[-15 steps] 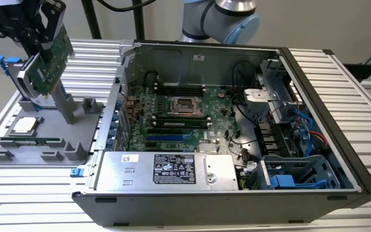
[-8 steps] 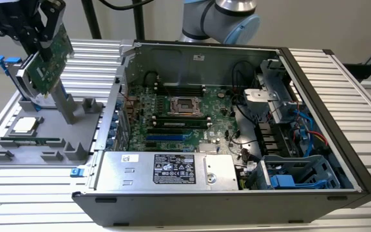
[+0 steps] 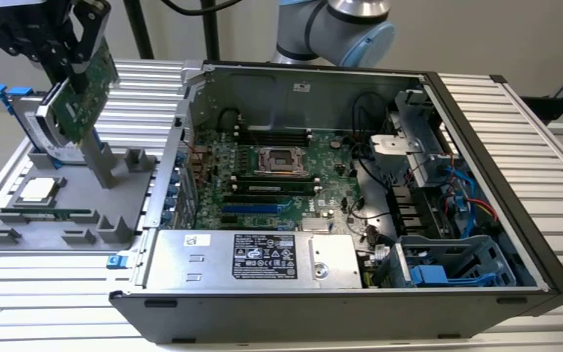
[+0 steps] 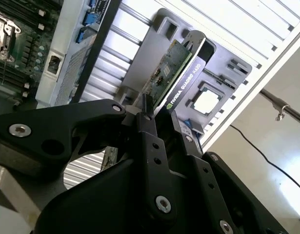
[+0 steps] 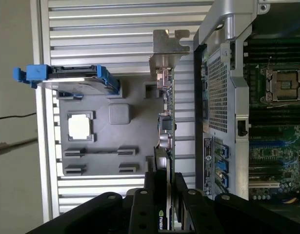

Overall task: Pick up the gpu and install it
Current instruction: 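Pick up the gpu and move the gpu toward the slot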

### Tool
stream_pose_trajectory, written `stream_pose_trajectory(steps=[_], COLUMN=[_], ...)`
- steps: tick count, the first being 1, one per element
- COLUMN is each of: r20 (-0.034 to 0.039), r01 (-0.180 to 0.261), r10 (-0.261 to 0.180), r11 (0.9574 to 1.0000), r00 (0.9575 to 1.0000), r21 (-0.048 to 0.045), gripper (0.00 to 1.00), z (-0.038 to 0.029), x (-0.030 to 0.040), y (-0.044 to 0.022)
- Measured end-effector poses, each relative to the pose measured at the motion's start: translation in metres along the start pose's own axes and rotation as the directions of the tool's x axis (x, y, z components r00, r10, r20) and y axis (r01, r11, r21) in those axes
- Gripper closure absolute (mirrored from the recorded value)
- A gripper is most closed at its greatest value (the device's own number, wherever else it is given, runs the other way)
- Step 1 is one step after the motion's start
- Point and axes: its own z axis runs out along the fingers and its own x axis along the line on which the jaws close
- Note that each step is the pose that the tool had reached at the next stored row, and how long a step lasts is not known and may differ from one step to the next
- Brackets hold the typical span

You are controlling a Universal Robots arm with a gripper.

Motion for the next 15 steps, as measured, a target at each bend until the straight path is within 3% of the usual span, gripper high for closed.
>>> stream_pose_trajectory(steps=[15], r20=[-0.0015], r01=[0.000], r10=[0.000], r11=[1.0000], r00=[1.0000], r21=[0.0002], gripper=[1.00], z=[0.0000], x=[-0.0282], y=[0.0013])
